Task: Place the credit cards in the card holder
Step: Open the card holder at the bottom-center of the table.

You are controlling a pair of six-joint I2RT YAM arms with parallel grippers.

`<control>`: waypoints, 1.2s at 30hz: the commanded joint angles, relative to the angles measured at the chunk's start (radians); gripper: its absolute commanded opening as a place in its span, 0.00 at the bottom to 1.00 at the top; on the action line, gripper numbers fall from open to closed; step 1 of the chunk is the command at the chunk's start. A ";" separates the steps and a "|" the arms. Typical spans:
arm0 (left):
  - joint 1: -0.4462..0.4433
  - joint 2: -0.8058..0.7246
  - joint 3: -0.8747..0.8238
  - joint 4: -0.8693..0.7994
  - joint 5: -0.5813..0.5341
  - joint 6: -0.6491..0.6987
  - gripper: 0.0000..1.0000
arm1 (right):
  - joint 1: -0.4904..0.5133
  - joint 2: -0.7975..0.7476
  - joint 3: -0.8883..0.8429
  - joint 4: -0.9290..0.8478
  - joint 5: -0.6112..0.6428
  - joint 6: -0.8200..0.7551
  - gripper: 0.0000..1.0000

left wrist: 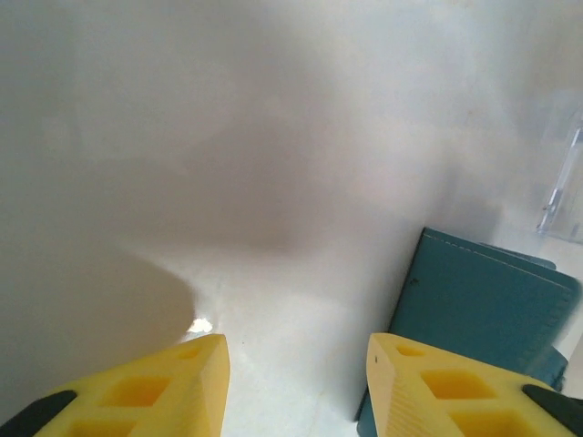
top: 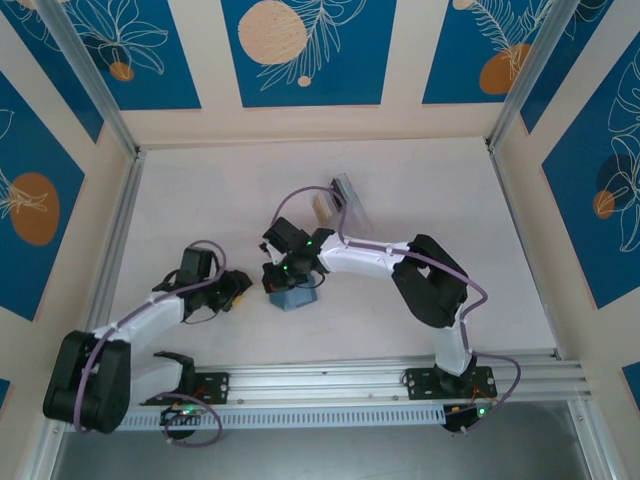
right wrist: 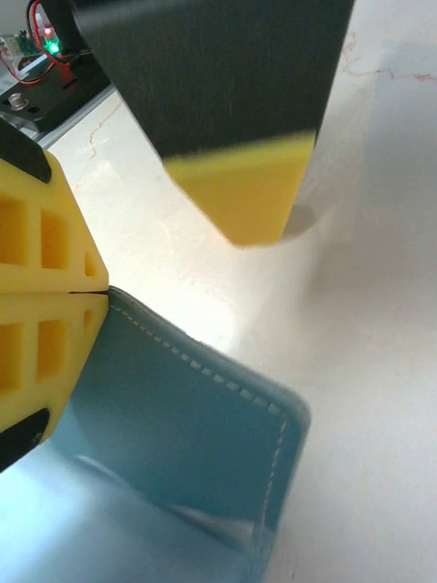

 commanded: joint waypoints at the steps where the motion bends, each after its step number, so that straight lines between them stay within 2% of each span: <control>1: 0.015 -0.058 0.038 -0.131 -0.048 0.022 0.46 | -0.002 0.066 0.014 -0.062 -0.009 -0.009 0.10; 4: 0.016 -0.033 0.089 -0.172 -0.045 0.077 0.48 | -0.004 0.082 0.016 -0.044 -0.054 -0.014 0.16; 8: 0.016 0.008 0.108 -0.142 -0.012 0.110 0.48 | -0.026 0.083 -0.004 -0.011 -0.130 -0.010 0.24; 15: -0.003 0.107 0.174 -0.123 0.046 0.179 0.47 | -0.088 0.056 -0.091 0.076 -0.273 0.011 0.48; 20: -0.051 0.189 0.231 -0.075 0.084 0.189 0.40 | -0.120 0.022 -0.162 0.154 -0.353 0.036 0.56; 24: -0.110 0.277 0.293 -0.037 0.104 0.176 0.27 | -0.142 0.007 -0.211 0.201 -0.391 0.052 0.54; 30: -0.168 0.397 0.348 0.024 0.118 0.136 0.08 | -0.169 -0.013 -0.255 0.243 -0.416 0.060 0.39; 36: -0.190 0.486 0.360 0.086 0.128 0.106 0.03 | -0.181 -0.024 -0.271 0.248 -0.419 0.055 0.33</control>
